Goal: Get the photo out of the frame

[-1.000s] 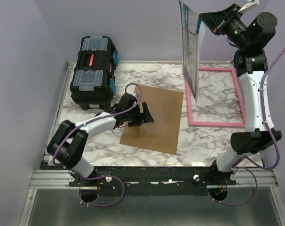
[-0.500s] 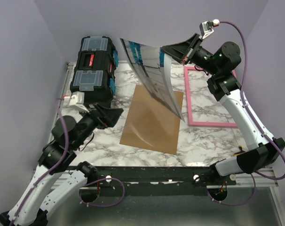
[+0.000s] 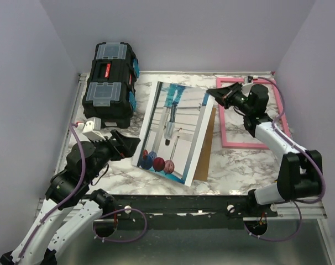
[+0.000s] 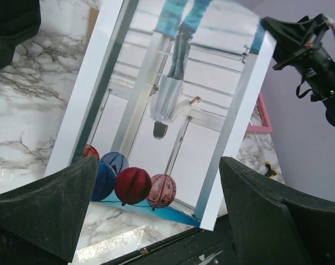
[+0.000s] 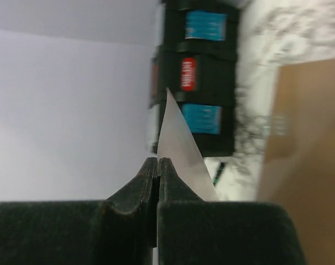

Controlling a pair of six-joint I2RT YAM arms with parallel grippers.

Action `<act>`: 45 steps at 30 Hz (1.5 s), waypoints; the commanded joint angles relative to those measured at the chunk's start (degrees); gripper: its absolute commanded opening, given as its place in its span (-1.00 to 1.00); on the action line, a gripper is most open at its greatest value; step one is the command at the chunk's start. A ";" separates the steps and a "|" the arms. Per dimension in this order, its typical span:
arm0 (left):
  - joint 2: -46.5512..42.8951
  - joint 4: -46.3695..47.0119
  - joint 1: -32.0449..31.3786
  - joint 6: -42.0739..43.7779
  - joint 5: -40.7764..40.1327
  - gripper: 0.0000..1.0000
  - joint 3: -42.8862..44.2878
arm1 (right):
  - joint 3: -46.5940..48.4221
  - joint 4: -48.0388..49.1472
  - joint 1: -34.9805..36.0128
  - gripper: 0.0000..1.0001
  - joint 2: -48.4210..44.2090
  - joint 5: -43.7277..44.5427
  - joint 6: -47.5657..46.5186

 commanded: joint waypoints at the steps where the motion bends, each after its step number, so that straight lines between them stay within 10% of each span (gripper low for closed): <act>1: 0.49 1.37 0.27 -1.34 3.23 0.88 -2.33 | -4.95 3.42 -1.83 -0.99 5.66 3.12 -11.82; 31: 5.72 3.77 0.31 -2.51 6.35 0.89 -3.91 | 14.51 -7.13 -3.70 -0.95 36.28 3.42 -36.20; 36: 5.58 3.58 0.30 -2.72 6.51 0.89 -3.64 | 21.78 -20.26 -3.60 0.21 34.56 9.60 -43.20; 45: 5.73 2.78 0.33 -1.11 5.45 0.89 -1.95 | 40.55 -57.85 1.74 0.83 20.93 42.36 -56.95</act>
